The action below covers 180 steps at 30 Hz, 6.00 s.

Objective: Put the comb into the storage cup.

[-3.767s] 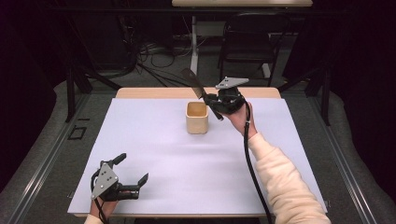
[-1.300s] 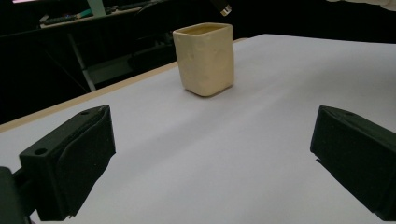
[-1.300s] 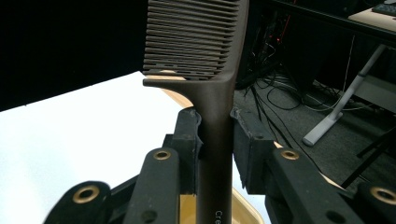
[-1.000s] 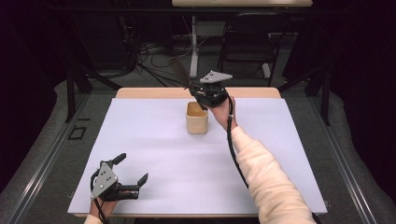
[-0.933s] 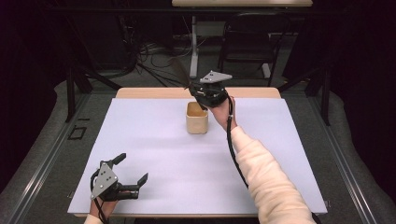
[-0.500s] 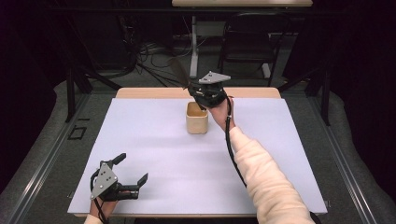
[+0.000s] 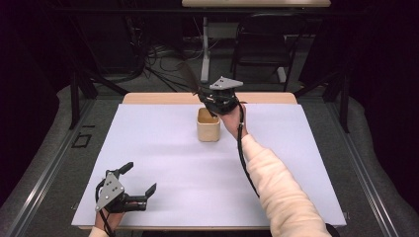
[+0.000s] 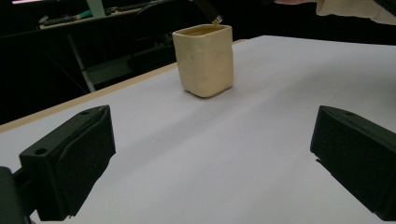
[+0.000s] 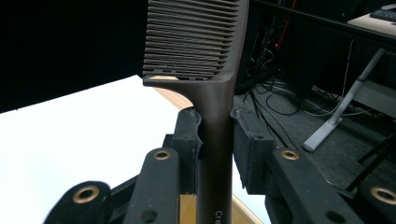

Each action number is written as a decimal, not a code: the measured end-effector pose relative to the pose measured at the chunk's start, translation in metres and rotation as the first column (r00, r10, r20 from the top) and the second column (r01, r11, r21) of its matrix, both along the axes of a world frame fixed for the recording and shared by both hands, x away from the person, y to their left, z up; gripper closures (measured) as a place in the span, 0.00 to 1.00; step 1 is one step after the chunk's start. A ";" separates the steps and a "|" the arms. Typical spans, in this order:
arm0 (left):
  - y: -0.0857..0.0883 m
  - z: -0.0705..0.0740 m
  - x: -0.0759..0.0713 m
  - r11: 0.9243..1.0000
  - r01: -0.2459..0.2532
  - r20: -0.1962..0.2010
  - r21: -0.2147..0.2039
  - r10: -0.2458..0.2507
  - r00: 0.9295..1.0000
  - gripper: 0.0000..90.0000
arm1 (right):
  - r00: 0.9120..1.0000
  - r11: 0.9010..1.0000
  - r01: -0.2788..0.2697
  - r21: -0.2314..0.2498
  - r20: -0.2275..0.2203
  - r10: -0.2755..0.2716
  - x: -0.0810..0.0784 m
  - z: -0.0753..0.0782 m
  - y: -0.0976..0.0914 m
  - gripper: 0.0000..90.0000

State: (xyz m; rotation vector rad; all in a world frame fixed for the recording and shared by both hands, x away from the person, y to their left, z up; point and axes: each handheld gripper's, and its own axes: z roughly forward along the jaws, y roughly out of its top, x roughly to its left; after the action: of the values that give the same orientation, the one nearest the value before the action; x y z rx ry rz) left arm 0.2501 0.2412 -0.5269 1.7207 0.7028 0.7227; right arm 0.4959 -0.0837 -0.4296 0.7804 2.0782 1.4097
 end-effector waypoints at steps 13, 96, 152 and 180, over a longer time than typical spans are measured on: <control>0.000 0.000 0.000 1.000 0.001 0.000 0.001 -0.001 1.000 0.00 | 1.000 1.000 -0.003 -0.009 -0.007 0.003 0.001 -0.008 0.002 0.80; 0.000 0.000 0.000 1.000 0.000 0.002 0.002 0.000 1.000 0.00 | 0.995 0.997 -0.034 -0.070 -0.094 0.027 0.004 -0.039 0.002 0.80; 0.000 0.000 0.000 1.000 0.002 0.003 0.003 -0.002 1.000 0.00 | 0.995 0.996 -0.036 -0.087 -0.095 0.027 -0.013 -0.028 -0.011 0.30; -0.001 0.000 0.000 1.000 0.000 0.003 0.005 0.000 1.000 0.00 | 0.967 0.981 -0.166 -0.100 -0.214 0.142 -0.045 -0.011 -0.032 0.01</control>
State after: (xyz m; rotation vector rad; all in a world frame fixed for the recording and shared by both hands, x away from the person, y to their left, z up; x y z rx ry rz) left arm 0.2497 0.2405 -0.5267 1.7238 0.6994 0.7277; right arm 0.4506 -0.1159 -0.4403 0.7580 2.4033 1.3190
